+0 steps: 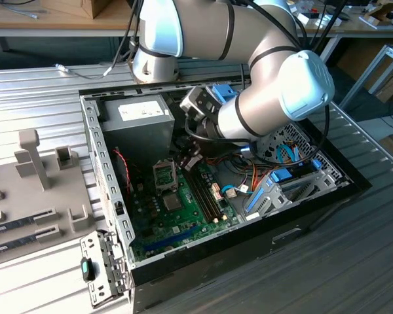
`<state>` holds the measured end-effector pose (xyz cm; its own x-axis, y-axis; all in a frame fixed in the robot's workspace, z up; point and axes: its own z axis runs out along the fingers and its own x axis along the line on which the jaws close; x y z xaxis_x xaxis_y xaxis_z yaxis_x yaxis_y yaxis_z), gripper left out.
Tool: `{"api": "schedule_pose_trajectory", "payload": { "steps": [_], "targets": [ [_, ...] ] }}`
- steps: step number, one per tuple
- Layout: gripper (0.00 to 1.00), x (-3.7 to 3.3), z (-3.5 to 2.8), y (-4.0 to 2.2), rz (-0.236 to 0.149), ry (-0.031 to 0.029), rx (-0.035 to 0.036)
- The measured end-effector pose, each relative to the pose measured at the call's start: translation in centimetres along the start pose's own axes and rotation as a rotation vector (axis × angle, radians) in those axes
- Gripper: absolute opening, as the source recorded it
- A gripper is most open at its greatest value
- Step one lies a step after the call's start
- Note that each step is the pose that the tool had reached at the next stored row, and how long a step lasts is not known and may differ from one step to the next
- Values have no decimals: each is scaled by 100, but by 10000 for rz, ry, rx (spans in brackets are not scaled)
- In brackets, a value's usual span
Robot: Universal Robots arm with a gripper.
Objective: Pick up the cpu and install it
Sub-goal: 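Close the cpu cover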
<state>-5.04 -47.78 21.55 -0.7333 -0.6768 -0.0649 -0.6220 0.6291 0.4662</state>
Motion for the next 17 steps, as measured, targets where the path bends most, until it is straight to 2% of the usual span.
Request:
{"api": "schedule_pose_trajectory", "payload": {
  "steps": [17],
  "targets": [
    [11, 56, -59, -39, -107, 59, -6]
  ]
}}
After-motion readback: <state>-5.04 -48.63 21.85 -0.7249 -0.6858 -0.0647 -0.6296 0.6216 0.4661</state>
